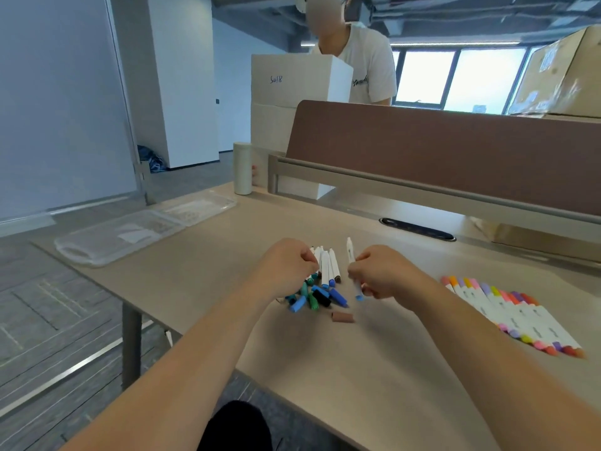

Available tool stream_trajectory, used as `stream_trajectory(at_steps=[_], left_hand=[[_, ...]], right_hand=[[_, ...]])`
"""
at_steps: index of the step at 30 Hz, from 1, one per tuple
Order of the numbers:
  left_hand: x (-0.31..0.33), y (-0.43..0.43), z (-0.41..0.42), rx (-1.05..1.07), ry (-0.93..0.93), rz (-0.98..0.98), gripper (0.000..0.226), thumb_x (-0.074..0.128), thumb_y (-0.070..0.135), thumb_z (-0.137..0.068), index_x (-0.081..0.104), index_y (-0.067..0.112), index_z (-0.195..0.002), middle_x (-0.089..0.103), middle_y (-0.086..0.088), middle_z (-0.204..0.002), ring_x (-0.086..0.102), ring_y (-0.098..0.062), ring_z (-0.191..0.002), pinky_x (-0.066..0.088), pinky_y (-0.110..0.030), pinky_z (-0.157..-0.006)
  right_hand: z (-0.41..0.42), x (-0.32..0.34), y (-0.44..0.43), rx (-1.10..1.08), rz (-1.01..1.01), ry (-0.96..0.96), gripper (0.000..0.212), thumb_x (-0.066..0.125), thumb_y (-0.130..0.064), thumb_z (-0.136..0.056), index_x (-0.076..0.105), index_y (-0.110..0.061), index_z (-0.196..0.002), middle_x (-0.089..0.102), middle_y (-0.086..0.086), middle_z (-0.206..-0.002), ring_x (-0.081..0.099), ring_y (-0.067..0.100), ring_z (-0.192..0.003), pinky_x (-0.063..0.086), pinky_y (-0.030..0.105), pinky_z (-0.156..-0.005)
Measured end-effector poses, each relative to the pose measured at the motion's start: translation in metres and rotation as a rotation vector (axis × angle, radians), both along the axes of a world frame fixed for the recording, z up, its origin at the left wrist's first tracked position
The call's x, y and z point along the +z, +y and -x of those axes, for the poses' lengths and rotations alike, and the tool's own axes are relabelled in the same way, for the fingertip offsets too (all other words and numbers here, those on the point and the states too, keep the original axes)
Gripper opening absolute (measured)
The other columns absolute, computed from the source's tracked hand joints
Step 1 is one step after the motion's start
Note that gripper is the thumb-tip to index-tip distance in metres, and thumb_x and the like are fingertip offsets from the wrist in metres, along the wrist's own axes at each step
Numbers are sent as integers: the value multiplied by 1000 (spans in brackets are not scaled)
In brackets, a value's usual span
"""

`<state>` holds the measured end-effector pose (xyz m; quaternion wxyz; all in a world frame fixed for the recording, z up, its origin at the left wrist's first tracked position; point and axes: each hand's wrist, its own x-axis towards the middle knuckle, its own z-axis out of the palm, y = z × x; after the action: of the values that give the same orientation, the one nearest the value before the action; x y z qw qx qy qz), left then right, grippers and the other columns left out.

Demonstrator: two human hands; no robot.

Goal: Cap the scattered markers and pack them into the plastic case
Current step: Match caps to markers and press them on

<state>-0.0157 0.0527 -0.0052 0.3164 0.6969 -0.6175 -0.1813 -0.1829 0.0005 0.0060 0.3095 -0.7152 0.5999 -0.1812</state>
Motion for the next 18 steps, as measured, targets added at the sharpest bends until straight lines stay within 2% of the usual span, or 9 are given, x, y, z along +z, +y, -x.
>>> stream_trajectory(at_steps=[2,6,8,13,15,18], left_hand=[[-4,0,2,-19,-83,-33,15,59,20,-92,73,22,-89,68,2,-96,63,-15,-81,53,-30,-71],[-8,-2,7,-63,-239,-85,15,63,29,-90,72,25,-102,64,2,-105,58,-16,-91,47,-28,-75],[-9,-3,9,-70,-288,-103,19,64,35,-90,71,26,-105,63,1,-105,57,-17,-94,44,-27,-72],[-14,-8,12,-70,-312,-140,14,65,37,-89,69,26,-97,65,0,-97,63,-20,-89,45,-27,-66],[-16,-10,13,-73,-314,-139,11,67,36,-88,68,26,-93,64,2,-92,62,-17,-84,43,-25,-60],[-19,-14,14,-96,-321,-130,11,70,34,-86,69,25,-92,63,4,-88,59,-14,-82,39,-24,-58]], right_hand=[[2,0,3,4,26,-24,20,59,-14,-90,67,3,-96,63,15,-78,56,22,-67,48,32,-62],[2,-2,6,7,38,-41,18,60,-14,-88,66,2,-92,62,14,-75,54,23,-64,47,31,-59],[2,-3,5,8,34,-54,20,59,-13,-87,67,3,-95,62,14,-76,54,24,-65,45,30,-57],[2,-4,0,18,31,-91,19,59,-13,-87,67,1,-96,64,16,-79,54,24,-66,47,31,-59],[1,-6,-3,20,33,-101,19,58,-13,-88,67,0,-96,65,17,-81,55,24,-67,48,31,-60],[0,-8,-4,26,32,-112,19,58,-13,-88,67,1,-98,63,16,-79,55,23,-67,47,31,-60]])
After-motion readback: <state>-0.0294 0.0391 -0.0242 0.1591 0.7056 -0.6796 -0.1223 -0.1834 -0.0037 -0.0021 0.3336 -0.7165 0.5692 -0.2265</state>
